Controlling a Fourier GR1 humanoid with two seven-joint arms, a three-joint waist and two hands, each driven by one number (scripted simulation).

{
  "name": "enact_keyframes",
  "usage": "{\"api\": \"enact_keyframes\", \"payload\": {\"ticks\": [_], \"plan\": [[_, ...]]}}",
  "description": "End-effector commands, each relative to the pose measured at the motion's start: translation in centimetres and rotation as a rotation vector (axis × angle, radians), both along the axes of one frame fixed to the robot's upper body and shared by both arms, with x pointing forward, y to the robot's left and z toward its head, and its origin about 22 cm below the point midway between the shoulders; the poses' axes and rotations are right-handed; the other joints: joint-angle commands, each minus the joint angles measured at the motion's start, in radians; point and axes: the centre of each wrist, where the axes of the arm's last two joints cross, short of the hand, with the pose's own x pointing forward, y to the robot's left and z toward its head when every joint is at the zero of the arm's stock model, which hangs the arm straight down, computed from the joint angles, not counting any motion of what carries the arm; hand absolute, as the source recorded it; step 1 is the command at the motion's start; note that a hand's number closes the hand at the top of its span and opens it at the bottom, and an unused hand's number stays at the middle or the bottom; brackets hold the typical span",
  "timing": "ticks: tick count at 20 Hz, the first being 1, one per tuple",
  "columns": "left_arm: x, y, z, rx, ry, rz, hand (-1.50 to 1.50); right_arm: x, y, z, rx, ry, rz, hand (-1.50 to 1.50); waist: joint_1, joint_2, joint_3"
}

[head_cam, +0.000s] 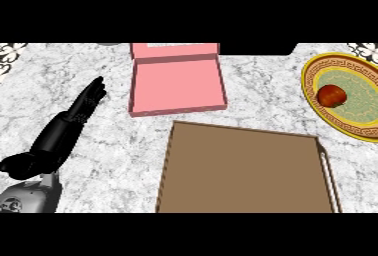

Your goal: Pick the tomato from the tray and place it in the plate

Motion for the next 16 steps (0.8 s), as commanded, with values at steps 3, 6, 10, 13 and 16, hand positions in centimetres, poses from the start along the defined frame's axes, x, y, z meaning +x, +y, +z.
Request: {"api": "enact_keyframes", "payload": {"ticks": [3,6,10,13,16], "plan": [[0.1,0.3,0.4,0.005,-0.006,-0.009,0.00,-4.2,-4.6,1.7,0.114,-0.034,0.029,-1.50,0.011,0.005,0.001],[1.0,1.4,1.3,0.011,-0.010,-0.002,0.00,-6.7,-6.2,1.6,0.107,-0.032,0.047,-1.50,0.009,0.005,0.002],[0.2,-0.1,0.7,0.002,-0.011,-0.012,0.00,-8.8,-8.4,4.5,0.095,-0.028,0.052,-1.50,0.016,0.007,0.004],[-0.3,1.7,0.7,0.020,-0.018,-0.009,0.00,-10.1,-8.8,3.5,0.081,-0.016,0.052,-1.50,0.012,0.004,0.003],[1.1,-0.9,0.7,0.002,-0.006,-0.029,0.00,-9.3,-8.1,2.9,0.067,-0.011,0.073,-1.50,0.008,0.007,0.004]]}}
